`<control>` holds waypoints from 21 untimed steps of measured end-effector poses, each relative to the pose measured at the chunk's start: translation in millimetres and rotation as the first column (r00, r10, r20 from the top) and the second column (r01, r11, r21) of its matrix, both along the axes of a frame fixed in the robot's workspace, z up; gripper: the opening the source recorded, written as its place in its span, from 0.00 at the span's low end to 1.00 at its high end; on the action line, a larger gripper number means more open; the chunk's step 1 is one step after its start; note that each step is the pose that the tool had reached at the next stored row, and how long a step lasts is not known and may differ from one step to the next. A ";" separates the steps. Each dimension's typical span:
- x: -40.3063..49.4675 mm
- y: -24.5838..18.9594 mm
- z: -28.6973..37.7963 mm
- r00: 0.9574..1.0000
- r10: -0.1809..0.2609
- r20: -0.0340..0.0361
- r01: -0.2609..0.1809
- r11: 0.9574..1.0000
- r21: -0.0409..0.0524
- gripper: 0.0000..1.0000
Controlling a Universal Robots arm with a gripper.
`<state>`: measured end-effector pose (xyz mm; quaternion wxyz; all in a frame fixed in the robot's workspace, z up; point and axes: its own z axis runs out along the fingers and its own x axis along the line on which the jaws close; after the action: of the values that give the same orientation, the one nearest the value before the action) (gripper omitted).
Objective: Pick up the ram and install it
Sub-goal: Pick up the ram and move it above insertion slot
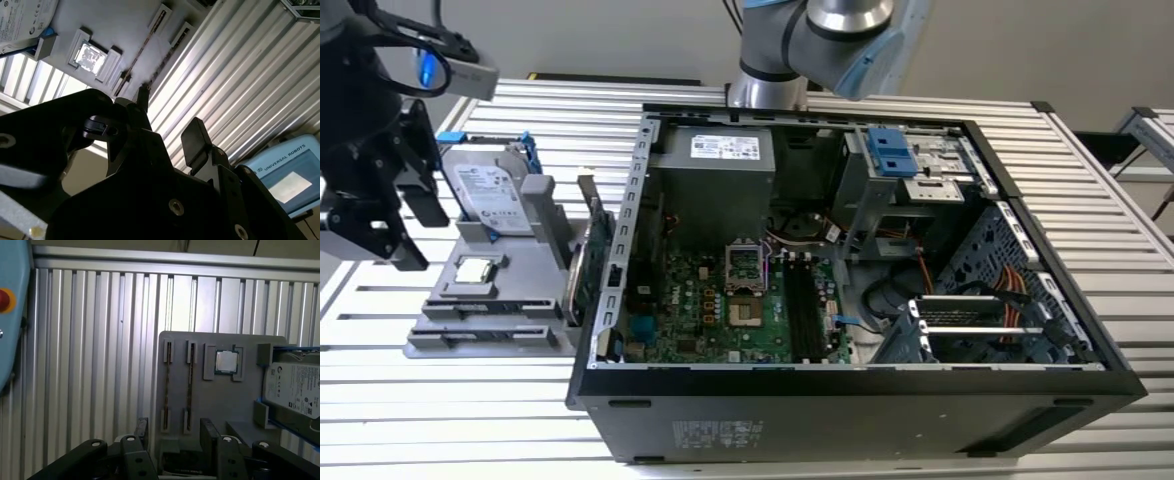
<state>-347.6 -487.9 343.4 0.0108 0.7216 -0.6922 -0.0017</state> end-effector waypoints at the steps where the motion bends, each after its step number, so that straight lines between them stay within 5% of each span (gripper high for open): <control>1: -0.1 0.0 -0.5 1.000 0.000 0.000 0.000 1.000 0.000 1.00; 21: -0.7 0.0 -11.2 1.000 -0.006 0.000 0.006 1.000 0.000 1.00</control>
<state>-348.2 -487.8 332.3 0.0107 0.7197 -0.6942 -0.0017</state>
